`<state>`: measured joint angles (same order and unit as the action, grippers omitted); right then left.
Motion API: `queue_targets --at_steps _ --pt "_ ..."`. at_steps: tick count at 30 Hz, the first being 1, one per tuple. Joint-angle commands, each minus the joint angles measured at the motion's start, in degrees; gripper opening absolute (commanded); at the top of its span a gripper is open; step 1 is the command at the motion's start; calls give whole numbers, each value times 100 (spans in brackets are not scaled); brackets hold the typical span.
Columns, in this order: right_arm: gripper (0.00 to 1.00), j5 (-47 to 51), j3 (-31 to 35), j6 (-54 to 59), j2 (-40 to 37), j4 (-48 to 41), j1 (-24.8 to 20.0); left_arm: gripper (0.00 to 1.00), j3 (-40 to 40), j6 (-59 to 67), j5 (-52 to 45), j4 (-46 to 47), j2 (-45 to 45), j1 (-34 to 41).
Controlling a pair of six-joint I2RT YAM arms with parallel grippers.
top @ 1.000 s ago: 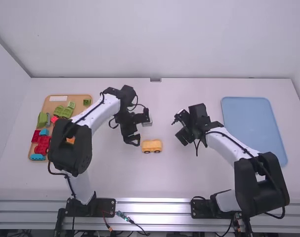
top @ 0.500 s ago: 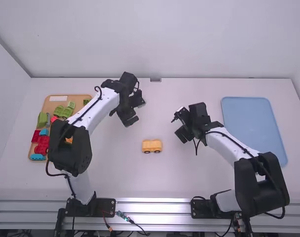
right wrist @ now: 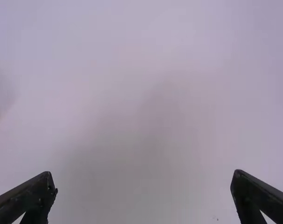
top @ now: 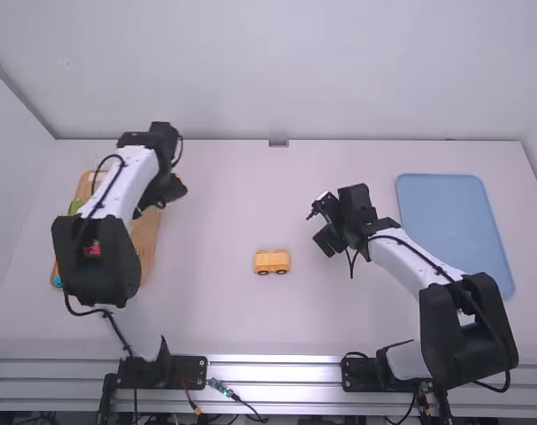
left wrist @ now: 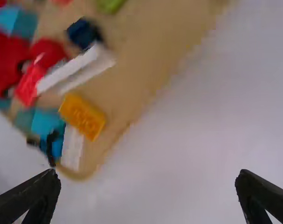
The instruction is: Assemble lego blocks to make yellow taxi
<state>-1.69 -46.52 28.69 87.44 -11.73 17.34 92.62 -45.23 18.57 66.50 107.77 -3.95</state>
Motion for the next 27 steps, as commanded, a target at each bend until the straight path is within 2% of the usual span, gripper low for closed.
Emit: queue_targets --at_steps 1,5,10,18,27 --pt "99 4 48 -42 47 11 -11 99 55 -1687 -990 197 -127 -575" --pt "99 2 48 -195 47 133 -4 99 -216 -1840 -2059 131 -127 -1377" --pt "99 4 48 -188 47 146 -7 99 -855 -1838 -2575 -564 -127 -1840" --pt "99 9 48 -186 47 149 -7 99 -1904 -1818 -2669 -1869 -127 -2046" --pt "99 7 48 -188 47 256 -7 99 -2177 -1803 -2446 -1882 -127 -2055"
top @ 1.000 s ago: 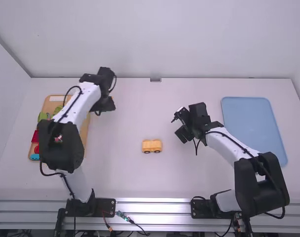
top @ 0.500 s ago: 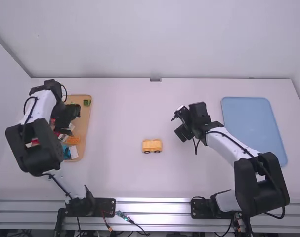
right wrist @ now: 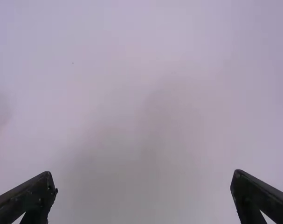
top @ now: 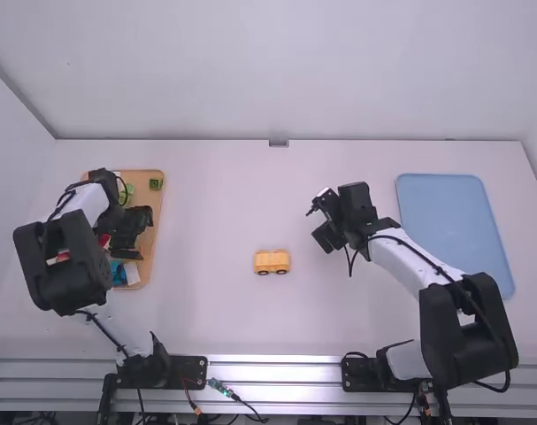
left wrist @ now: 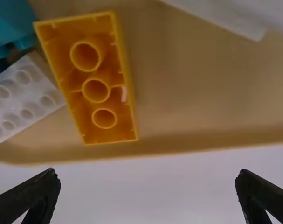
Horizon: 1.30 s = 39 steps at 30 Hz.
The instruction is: Assemble lego blocks to make yellow taxi
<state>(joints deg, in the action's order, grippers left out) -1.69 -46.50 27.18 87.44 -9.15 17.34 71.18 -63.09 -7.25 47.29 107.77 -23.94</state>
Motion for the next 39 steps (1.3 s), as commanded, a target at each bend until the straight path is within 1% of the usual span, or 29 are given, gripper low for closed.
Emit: queue_targets --at_steps 1,4,5,6,8,17,19,20,21,22,27,30,33,35,37,39 --pt "99 9 46 -37 47 -4 -7 99 -33 -15 271 44 -127 -39" --pt "99 7 46 -37 47 -4 -4 99 -35 -15 566 79 -127 -17" --pt "99 7 46 -39 47 -2 -7 97 -39 -17 699 92 -127 -11" --pt "99 9 46 -39 47 4 -7 99 -50 -15 778 83 -127 -11" --pt "99 7 46 -39 47 17 -7 99 -87 -20 857 48 -127 -7" --pt "99 9 46 -37 47 -7 -7 100 -684 26 962 -949 -127 -46" --pt "99 7 46 -39 47 -7 -7 92 -713 129 942 -1047 -127 -42" --pt "99 7 46 -39 47 -7 -4 85 -715 138 953 -1047 -127 -39" --pt "99 9 46 -39 47 -7 -4 85 -715 136 964 -1047 -127 -55" --pt "99 7 46 -39 47 -4 -7 81 -708 133 968 -1047 -127 -52" --pt "99 7 46 -37 47 -4 -7 75 -708 136 946 -1071 -127 -61" --pt "99 7 46 -37 47 -7 -7 79 -708 96 925 -1032 -127 -33" --pt "99 7 46 -39 47 -4 -7 80 -706 -42 925 -1032 -127 -33" --pt "99 7 46 -37 47 -7 -7 83 -706 -140 920 -1034 -127 -57" --pt "99 7 46 -37 47 -7 -7 92 -708 -219 822 -1064 -127 -33" --pt "99 7 46 -39 47 -7 -7 95 -708 -181 654 -1134 -127 -63"
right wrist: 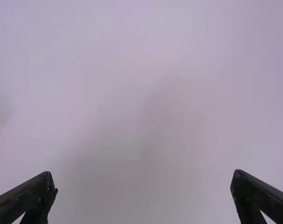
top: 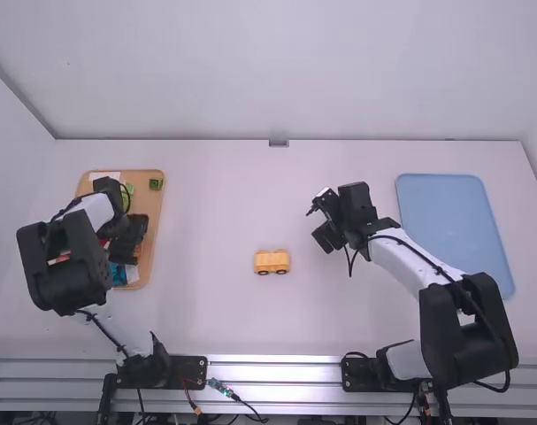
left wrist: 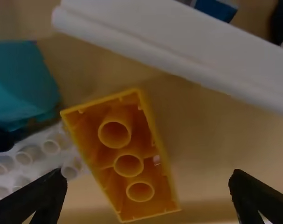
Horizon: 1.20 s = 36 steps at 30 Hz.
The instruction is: Assemble lego blocks to make yellow taxi
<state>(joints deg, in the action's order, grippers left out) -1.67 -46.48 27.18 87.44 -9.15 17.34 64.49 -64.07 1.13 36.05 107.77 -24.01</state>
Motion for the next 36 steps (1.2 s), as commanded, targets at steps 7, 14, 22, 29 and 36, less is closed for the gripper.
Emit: queue_targets --at_steps 7,14,22,29,36 --pt "99 4 44 -39 47 -7 -7 96 -39 -184 -315 -116 -127 -74" --pt "99 7 44 -11 47 -4 -7 99 -39 -328 -472 -72 -127 -81" --pt "99 7 44 2 47 -4 -7 99 514 -409 7 929 -149 -74" --pt "99 4 44 2 47 -13 -7 99 715 -409 0 909 -149 -74" --pt "99 2 44 0 47 -4 -7 99 378 -420 -22 479 -149 -74"
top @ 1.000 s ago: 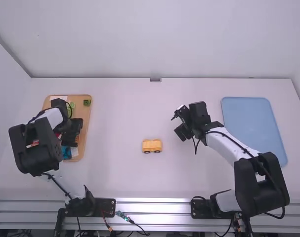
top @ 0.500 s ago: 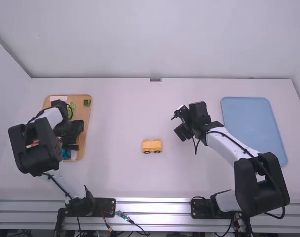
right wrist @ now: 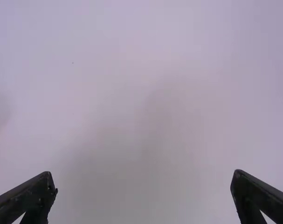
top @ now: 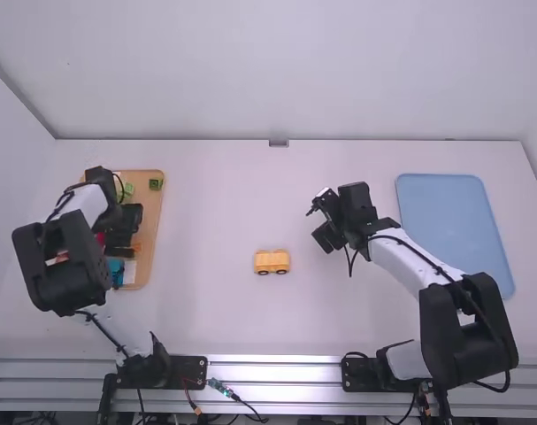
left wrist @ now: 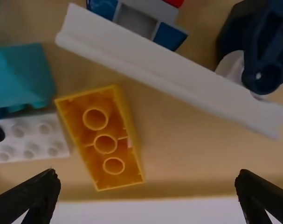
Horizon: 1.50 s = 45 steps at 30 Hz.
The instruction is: Assemble lego blocks to make yellow taxi
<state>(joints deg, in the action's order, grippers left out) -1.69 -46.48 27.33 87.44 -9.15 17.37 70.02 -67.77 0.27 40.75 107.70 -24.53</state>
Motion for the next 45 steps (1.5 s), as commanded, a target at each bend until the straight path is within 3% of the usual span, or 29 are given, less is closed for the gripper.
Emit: queue_targets --at_steps 1,10,17,19,23,45 --pt "99 7 44 -13 47 -7 -9 99 -260 -157 72 -42 -142 -22" --pt "99 9 44 -15 47 -9 -7 98 -782 -341 68 -715 -142 -22" --pt "99 7 44 -11 47 -7 -9 57 -885 -343 68 -857 -142 -22" --pt "99 9 44 -13 47 -7 -9 57 -894 -341 66 -866 -142 -28" --pt "99 7 44 -11 47 -9 -9 45 -890 -339 70 -839 -142 -28" --pt "99 7 44 -13 47 -26 -9 43 -1099 -339 87 -1128 -142 -57"
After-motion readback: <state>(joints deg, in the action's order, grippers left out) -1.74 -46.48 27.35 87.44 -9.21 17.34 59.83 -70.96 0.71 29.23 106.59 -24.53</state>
